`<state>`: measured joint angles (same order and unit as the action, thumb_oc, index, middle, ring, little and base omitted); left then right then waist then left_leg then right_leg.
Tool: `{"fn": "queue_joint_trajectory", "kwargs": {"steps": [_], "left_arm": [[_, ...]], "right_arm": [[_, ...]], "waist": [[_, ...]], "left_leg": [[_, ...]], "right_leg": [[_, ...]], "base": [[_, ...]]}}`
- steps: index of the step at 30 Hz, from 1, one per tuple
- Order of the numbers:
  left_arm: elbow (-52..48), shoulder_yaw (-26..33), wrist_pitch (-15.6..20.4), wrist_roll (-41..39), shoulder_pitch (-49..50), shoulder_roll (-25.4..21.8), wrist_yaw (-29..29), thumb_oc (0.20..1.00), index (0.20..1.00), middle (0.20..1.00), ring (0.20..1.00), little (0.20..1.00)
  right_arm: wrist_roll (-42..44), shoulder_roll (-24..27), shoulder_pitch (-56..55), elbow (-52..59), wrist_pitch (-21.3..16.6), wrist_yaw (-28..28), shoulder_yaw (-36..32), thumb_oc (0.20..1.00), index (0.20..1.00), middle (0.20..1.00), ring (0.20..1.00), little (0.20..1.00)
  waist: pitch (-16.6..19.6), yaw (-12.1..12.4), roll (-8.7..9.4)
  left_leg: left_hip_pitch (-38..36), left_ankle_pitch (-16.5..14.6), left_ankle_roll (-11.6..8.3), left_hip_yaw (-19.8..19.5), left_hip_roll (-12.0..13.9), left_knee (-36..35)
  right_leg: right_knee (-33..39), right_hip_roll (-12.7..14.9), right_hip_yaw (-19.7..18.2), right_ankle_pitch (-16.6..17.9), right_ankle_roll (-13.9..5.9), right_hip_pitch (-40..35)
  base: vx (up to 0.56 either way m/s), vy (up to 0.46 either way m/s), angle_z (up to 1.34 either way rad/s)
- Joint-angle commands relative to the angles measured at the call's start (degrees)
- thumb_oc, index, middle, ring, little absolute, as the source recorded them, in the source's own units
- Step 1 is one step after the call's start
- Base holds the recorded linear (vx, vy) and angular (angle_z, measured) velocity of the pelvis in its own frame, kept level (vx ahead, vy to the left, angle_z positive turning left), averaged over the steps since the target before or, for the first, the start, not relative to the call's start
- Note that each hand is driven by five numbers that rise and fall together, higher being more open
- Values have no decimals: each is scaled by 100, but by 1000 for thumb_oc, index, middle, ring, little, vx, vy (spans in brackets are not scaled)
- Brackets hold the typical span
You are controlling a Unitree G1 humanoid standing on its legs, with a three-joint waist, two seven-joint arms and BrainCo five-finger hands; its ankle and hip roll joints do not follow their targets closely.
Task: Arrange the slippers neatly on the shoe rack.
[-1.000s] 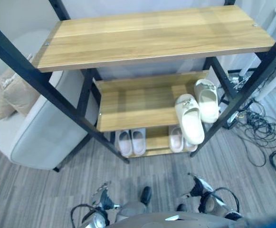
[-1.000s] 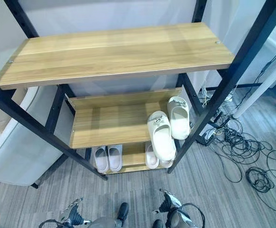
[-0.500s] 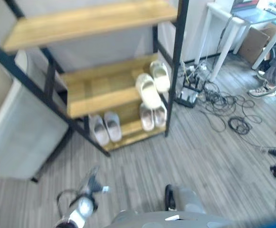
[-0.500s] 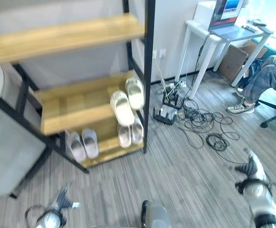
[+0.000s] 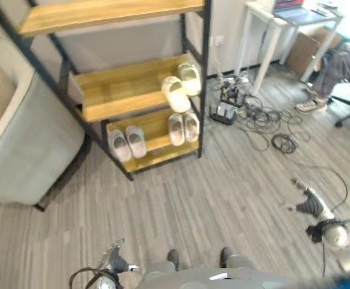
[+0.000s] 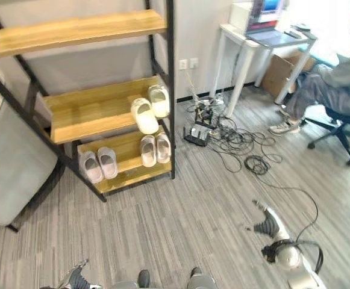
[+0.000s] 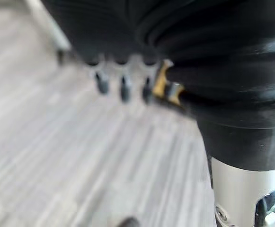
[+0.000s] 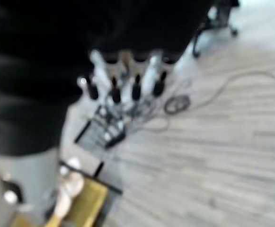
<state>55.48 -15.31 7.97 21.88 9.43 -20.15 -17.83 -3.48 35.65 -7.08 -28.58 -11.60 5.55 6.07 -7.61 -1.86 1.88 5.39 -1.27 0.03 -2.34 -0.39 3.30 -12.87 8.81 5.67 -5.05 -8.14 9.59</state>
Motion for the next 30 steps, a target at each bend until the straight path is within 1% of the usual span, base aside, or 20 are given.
{"fn": "queue_joint_trajectory", "kwargs": {"steps": [1, 2, 5, 6, 7, 8, 9, 10, 11, 13, 14, 15, 16, 17, 19, 21, 22, 23, 25, 30], "left_arm": [[-100, 155, 42, -194, -230, -285, -36, 1000, 1000, 1000, 1000, 1000], [-155, 195, 62, -201, -104, -350, 59, 1000, 1000, 1000, 1000, 1000], [107, 359, -25, -401, -157, -280, 30, 1000, 1000, 1000, 1000, 1000], [-70, 285, -6, -371, -219, -244, 68, 1000, 1000, 1000, 1000, 1000], [-73, 283, -8, -372, -221, -247, 69, 1000, 1000, 1000, 1000, 1000], [-405, 282, -48, -503, -326, -319, 82, 1000, 1000, 1000, 1000, 1000], [-572, 380, -53, -649, -470, -390, 67, 1000, 1000, 1000, 1000, 1000], [-619, 405, -61, -690, -482, -410, 57, 1000, 1000, 1000, 1000, 1000], [-623, 404, -63, -691, -479, -414, 58, 1000, 1000, 1000, 1000, 1000], [-599, 449, -125, -601, -419, -431, 92, 1000, 1000, 1000, 1000, 1000], [-537, 454, -132, -581, -402, -409, 70, 1000, 1000, 1000, 1000, 1000], [-377, 469, -147, -559, -394, -380, 77, 1000, 1000, 1000, 1000, 1000], [-218, 444, -201, -411, -402, -413, 100, 1000, 1000, 1000, 1000, 1000], [-179, 470, -233, -438, -430, -447, 83, 1000, 1000, 1000, 1000, 1000], [-142, 451, -234, -425, -544, -555, 61, 1000, 1000, 1000, 1000, 1000], [-163, 501, -224, -459, -640, -656, -14, 1000, 1000, 1000, 1000, 1000], [-215, 492, -194, -510, -740, -720, -36, 1000, 1000, 1000, 1000, 1000], [-371, 383, -148, -430, -958, -811, -112, 1000, 1000, 1000, 1000, 1000], [-444, 275, -138, -464, -1162, -844, -149, 1000, 1000, 1000, 1000, 1000], [-478, 172, -103, -447, -1217, -821, -227, 1000, 1000, 1000, 1000, 1000]], "right_arm": [[1339, 192, 421, -413, -275, -259, -132, 1000, 1000, 1000, 1000, 1000], [645, 306, 883, -169, 11, 126, 73, 1000, 1000, 1000, 1000, 1000], [432, 229, 684, 810, 47, 110, 113, 1000, 1000, 1000, 1000, 1000], [278, 255, 363, 1398, 44, 173, -88, 1000, 1000, 1000, 1000, 1000], [278, 253, 358, 1404, 47, 171, -94, 1000, 1000, 1000, 1000, 1000], [331, 184, 288, 1455, 62, 342, -147, 1000, 1000, 1000, 1000, 1000], [395, 62, 244, 1436, 113, 449, -208, 1000, 1000, 1000, 1000, 1000], [414, -12, 229, 1413, 121, 492, -203, 1000, 1000, 1000, 1000, 1000], [413, -16, 228, 1411, 119, 494, -202, 1000, 1000, 1000, 1000, 1000], [391, -142, 222, 1316, 163, 470, -208, 1000, 1000, 1000, 1000, 1000], [333, -189, 189, 1304, 150, 455, -163, 1000, 1000, 1000, 1000, 1000], [299, -317, 158, 1212, 134, 442, -152, 1000, 1000, 1000, 1000, 1000], [284, -416, 139, 1123, 167, 397, -126, 1000, 1000, 1000, 1000, 1000], [256, -521, 179, 983, 174, 425, -82, 1000, 1000, 1000, 1000, 1000], [272, -686, 294, 769, 185, 489, -11, 1000, 1000, 1000, 1000, 1000], [298, -744, 365, 630, 179, 519, 64, 1000, 1000, 1000, 1000, 1000], [323, -731, 507, 581, 204, 558, 135, 1000, 1000, 1000, 1000, 1000], [342, -646, 551, 690, 205, 591, 100, 1000, 1000, 1000, 1000, 1000], [305, -623, 791, 516, 200, 685, 183, 1000, 1000, 1000, 1000, 1000], [173, -725, 924, 552, 193, 706, 415, 1000, 1000, 1000, 1000, 1000]], "waist": [[-222, 122, 19], [-272, 231, 16], [-268, 224, 40], [-371, 196, 93], [-344, 177, 94], [-567, 171, 179], [-626, 220, 206], [-612, 261, 176], [-607, 252, 190], [-457, 397, 166], [-365, 398, 176], [-285, 379, 252], [-277, 329, 312], [-375, 238, 284], [-472, 201, 170], [-557, 193, 134], [-693, 166, 148], [-888, 85, 290], [-1009, 93, 278], [-1111, 137, 200]], "left_leg": [[-411, -639, -19, -227, -160, 195], [-297, -625, -69, -354, -136, 268], [-228, -650, -170, -465, -54, 348], [265, -534, -425, -371, 184, 1345], [316, -520, -424, -392, 173, 1362], [950, -221, -368, 251, 518, 2294], [1267, -292, -288, 686, 594, 2041], [1441, -102, -282, 828, 551, 1725], [1427, -85, -281, 826, 533, 1691], [1235, 264, -295, 947, 513, 643], [1162, 323, -259, 884, 450, 489], [1071, 274, -174, 799, 287, 444], [826, 145, -65, 909, 182, 333], [622, 30, 96, 924, 85, 334], [473, -76, 171, 794, 79, 283], [392, -187, 108, 668, 96, 247], [453, -280, 31, 564, 88, 387], [806, -525, -32, 398, -138, 940], [1312, -535, -38, 224, -186, 1317], [1563, -401, -89, 26, -136, 1225]], "right_leg": [[254, 140, -272, 797, -262, 100], [211, 69, -300, 666, -212, 115], [191, -102, -417, 402, -102, 109], [283, -201, -215, 126, 130, -155], [295, -192, -195, 143, 128, -129], [337, -193, 114, 28, 286, -316], [400, -245, 411, -108, 336, -498], [407, -315, 536, -149, 332, -593], [408, -300, 544, -155, 329, -596], [399, -412, 614, -292, 228, -885], [355, -424, 632, -307, 196, -911], [78, -323, 652, -280, 99, -907], [-381, -139, 630, -40, -73, -752], [-1251, 96, 467, 565, -238, -375], [-1750, 181, 289, 602, -147, -13], [-1049, 486, 466, 607, -101, 138], [-222, 652, 427, 764, -131, 269], [417, 580, -215, 841, -239, 239], [274, 507, -165, 869, -232, 436], [81, 406, -21, 665, -116, 677]], "base": [[42, -251, 8], [36, -198, -1], [88, -265, 33], [80, -355, 99], [45, -493, 237], [40, -317, 192], [135, -340, 166], [156, -153, 56], [195, -29, 121], [391, 47, 83], [558, 163, -15], [478, 236, -41], [475, 345, -50], [340, 335, -48], [221, 176, -7], [138, -81, 64], [55, -227, 56], [-31, -261, 50], [-104, -176, 181], [-34, -63, 18]]}}
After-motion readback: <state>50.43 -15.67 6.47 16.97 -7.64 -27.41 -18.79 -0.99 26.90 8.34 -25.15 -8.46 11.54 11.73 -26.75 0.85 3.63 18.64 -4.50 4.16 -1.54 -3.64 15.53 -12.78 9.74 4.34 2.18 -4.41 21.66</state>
